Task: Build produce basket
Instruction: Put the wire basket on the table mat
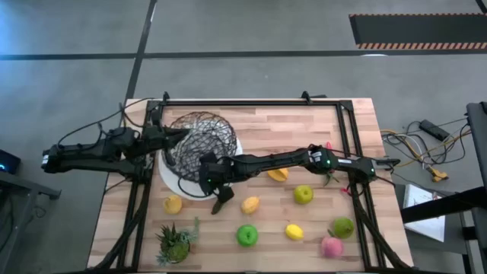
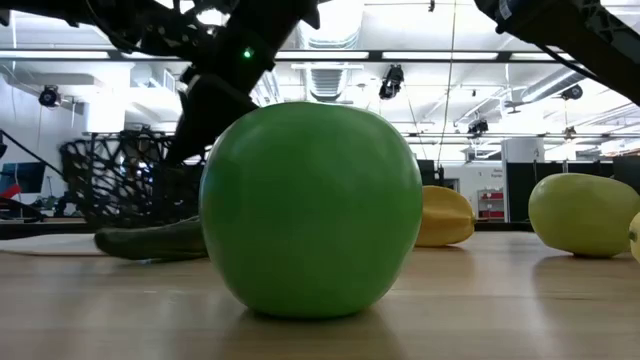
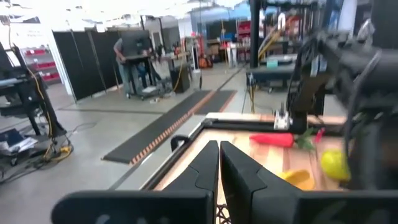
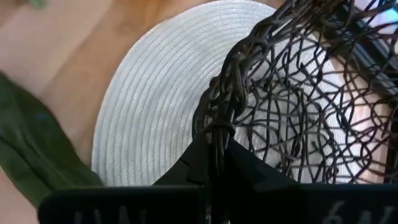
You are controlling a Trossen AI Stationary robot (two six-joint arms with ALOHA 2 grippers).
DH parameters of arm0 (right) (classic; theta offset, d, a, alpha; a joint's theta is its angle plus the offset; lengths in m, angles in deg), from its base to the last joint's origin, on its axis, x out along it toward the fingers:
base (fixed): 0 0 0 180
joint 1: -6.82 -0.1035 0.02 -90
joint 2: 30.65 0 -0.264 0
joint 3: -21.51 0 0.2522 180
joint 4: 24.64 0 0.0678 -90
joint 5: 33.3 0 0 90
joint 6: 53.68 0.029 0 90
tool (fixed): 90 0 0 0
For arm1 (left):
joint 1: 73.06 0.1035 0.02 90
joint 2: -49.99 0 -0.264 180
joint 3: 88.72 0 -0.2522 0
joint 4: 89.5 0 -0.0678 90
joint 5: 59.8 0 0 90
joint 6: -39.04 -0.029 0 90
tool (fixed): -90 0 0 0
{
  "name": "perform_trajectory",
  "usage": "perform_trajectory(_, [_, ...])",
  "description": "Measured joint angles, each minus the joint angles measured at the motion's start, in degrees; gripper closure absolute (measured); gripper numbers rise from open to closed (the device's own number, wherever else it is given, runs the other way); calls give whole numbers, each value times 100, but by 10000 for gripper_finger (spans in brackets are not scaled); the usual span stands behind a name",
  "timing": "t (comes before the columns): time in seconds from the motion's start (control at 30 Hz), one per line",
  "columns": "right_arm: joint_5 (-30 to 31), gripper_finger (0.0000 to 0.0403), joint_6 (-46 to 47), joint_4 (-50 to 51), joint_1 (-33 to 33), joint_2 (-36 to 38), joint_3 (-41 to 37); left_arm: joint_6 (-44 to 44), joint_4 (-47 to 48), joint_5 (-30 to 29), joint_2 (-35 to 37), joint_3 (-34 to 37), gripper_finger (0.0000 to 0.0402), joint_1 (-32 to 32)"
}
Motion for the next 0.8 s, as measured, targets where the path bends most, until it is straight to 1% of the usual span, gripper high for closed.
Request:
perform_trajectory(0.27, [-14,390,472,520,355,-45,11,39,330,-4,606,62,401,-1])
perform_trajectory(0.37, [69,390,507,629,458,-14,8,46,526,6,716,75,401,-1])
perform_trajectory(0.57, [28,387,503,639,557,25,-2,47,715,15,784,78,401,-2])
perform_trajectory(0.67, [42,365,500,668,591,56,-10,49,851,15,781,78,401,-1])
perform_trajectory(0.8, [132,310,501,805,616,134,-31,54,1078,17,762,80,401,-1])
